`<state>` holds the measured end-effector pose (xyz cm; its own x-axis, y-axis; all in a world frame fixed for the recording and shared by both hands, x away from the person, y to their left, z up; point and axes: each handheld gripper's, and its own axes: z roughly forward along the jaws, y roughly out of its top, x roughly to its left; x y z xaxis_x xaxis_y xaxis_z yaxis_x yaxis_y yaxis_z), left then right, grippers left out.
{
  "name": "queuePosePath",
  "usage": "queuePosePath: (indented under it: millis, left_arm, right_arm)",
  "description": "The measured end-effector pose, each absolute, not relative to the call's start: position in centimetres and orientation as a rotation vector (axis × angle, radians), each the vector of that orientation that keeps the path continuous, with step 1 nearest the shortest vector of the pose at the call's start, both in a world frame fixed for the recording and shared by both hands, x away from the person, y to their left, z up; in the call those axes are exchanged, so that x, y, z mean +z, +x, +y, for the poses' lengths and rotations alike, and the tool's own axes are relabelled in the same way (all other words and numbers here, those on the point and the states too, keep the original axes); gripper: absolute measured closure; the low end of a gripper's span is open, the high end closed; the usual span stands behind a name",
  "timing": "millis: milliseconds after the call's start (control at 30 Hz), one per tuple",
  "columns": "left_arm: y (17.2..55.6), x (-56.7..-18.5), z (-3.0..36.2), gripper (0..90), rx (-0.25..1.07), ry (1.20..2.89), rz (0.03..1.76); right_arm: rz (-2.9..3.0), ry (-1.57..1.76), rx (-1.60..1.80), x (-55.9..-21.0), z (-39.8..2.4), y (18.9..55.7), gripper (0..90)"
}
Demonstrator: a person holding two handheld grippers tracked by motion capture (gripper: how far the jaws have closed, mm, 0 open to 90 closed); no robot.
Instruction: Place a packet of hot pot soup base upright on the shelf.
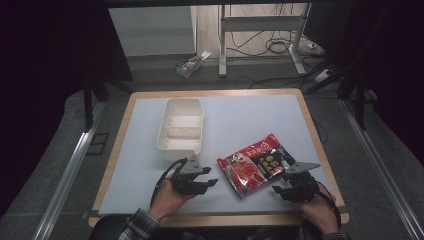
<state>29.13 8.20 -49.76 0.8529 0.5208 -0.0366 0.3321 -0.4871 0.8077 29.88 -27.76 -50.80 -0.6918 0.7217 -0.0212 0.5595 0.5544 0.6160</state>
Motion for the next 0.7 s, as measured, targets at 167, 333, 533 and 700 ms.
queuePosePath:
  millis: [167,333,533,700]
  left_arm:
    - [30.5,-49.9,5.6,86.9,0.22,2.141,0.547]
    - [31.7,-50.7,3.8,89.8,0.199,2.134,0.551]
    - [33.0,-52.1,2.7,89.8,0.148,2.144,0.582]
    - [33.0,-53.1,3.1,90.0,0.099,2.116,0.619]
  right_arm:
    - [2.531,1.12,0.863,-51.3,-28.3,30.2,27.5]
    - [2.527,1.116,0.872,-51.5,-28.3,30.2,20.5]
    - [2.539,1.102,0.876,-51.7,-28.2,30.2,15.7]
    - [2.546,1.091,0.868,-51.7,-28.0,30.2,14.2]
